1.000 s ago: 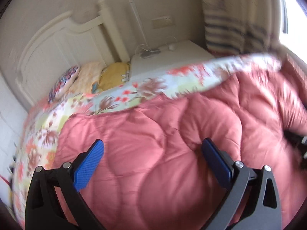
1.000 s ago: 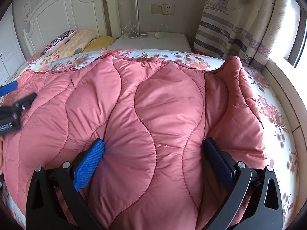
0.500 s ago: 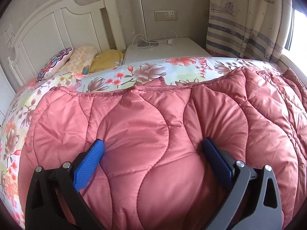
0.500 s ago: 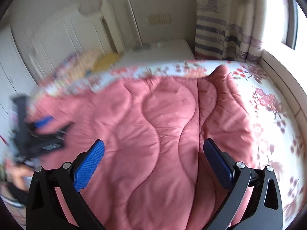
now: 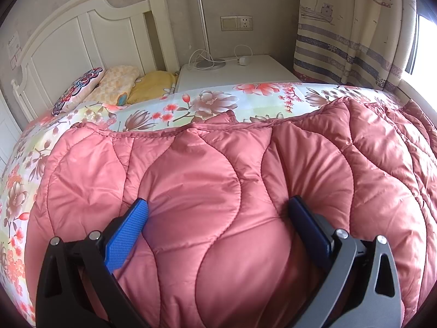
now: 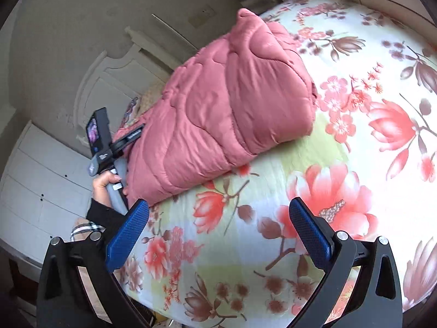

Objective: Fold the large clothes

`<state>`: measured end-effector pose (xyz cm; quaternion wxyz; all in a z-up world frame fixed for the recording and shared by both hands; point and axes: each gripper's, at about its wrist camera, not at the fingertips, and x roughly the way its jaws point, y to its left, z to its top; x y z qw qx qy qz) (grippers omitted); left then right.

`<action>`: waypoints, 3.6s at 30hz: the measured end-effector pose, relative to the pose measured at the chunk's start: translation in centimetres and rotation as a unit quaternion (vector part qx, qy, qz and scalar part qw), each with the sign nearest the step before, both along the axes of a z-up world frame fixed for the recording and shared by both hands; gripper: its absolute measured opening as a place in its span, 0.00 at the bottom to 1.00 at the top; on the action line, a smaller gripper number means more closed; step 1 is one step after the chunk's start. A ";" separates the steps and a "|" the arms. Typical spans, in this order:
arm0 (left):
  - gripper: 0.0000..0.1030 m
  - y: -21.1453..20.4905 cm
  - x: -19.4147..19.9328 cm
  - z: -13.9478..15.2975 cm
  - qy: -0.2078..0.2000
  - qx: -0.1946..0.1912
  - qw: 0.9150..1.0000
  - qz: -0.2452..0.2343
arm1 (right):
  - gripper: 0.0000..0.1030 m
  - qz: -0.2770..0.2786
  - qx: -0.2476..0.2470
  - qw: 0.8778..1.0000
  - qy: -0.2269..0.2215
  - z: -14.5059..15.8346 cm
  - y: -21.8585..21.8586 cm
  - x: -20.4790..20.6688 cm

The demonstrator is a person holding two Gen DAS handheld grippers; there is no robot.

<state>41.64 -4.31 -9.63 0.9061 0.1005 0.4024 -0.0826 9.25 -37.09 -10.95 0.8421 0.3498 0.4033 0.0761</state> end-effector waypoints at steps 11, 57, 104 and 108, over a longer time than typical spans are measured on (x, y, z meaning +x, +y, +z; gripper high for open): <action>0.98 0.2 0.2 -0.1 0.007 -0.008 1.000 -0.001 | 0.96 -0.054 -0.015 0.998 -0.019 -0.5 2.3 7.3; 0.98 -11.3 -9.7 0.8 -0.052 0.056 0.997 0.000 | 0.38 -0.060 -0.189 0.954 -0.226 12.1 4.6 -2.5; 0.98 11.8 -21.3 12.9 -0.073 -0.173 0.976 -0.107 | 0.61 0.188 -0.804 0.508 -0.244 -2.3 31.9 -1.8; 0.98 2.8 -20.4 14.3 -0.068 -0.068 0.974 -0.207 | 0.61 0.187 -0.807 0.503 -0.245 -2.9 30.8 -1.8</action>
